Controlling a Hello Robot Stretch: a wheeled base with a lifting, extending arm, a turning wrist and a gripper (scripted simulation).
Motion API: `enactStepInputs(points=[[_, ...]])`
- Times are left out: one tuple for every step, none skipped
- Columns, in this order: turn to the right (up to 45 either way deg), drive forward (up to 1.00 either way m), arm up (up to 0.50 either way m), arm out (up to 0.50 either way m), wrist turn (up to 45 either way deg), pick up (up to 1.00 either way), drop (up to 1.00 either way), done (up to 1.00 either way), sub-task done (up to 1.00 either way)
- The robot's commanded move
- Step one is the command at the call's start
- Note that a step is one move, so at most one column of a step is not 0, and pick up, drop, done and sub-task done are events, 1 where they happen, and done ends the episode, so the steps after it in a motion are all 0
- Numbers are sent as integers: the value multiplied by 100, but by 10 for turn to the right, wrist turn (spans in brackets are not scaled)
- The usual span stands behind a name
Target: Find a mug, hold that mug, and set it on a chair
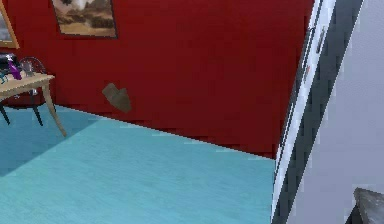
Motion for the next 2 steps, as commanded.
enactStepInputs(points=[[0,0,38,0,0,0,0,0,0],[0,0,0,50,0,0,0,0,0]])
